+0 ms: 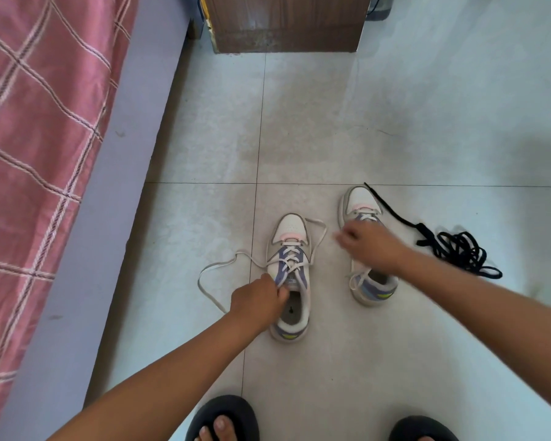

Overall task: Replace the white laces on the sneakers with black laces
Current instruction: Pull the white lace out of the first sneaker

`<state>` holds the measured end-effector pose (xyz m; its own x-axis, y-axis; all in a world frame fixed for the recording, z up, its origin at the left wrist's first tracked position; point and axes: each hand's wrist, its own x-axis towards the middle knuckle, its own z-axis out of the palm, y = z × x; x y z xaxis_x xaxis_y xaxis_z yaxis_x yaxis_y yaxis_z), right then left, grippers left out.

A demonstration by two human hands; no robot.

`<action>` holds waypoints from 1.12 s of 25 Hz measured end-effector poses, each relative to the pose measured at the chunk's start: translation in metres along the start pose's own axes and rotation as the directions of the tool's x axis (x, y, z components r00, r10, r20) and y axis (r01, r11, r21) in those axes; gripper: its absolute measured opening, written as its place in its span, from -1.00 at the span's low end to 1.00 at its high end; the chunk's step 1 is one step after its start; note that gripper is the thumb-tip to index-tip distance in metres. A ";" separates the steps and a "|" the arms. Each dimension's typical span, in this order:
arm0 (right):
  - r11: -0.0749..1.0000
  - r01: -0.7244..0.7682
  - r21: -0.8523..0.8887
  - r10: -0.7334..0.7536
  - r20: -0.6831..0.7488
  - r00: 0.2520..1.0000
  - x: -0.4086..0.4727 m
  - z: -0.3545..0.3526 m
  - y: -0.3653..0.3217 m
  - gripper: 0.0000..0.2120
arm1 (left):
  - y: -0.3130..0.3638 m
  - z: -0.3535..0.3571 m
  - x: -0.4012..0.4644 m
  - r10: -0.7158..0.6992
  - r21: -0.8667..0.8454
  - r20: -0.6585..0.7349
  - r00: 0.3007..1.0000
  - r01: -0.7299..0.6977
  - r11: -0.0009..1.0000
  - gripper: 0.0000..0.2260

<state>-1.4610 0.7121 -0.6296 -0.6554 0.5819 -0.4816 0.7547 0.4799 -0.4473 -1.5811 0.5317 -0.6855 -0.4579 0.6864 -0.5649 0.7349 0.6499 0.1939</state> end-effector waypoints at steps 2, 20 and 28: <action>0.998 0.053 -0.045 -0.045 0.172 0.984 -0.015 0.041 -0.022 -0.69 | 0.002 -0.007 0.005 0.029 -0.012 -0.094 0.995 -0.030 0.999 -0.67; 0.886 0.319 -0.338 -0.347 -0.026 0.937 -0.025 0.063 0.016 -0.72 | -0.025 -0.005 0.002 0.431 0.037 -0.217 0.876 -0.434 0.900 -0.78; 0.897 0.378 -0.230 -0.410 -0.110 0.905 -0.006 0.090 0.005 -0.83 | -0.002 0.001 0.017 0.445 -0.100 -0.282 0.850 -0.487 0.868 -0.85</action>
<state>-1.4562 0.6514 -0.6967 -0.8996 0.4023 -0.1698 0.4358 0.8014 -0.4097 -1.5894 0.5415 -0.6966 -0.2038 0.9645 -0.1676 0.8108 0.2623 0.5232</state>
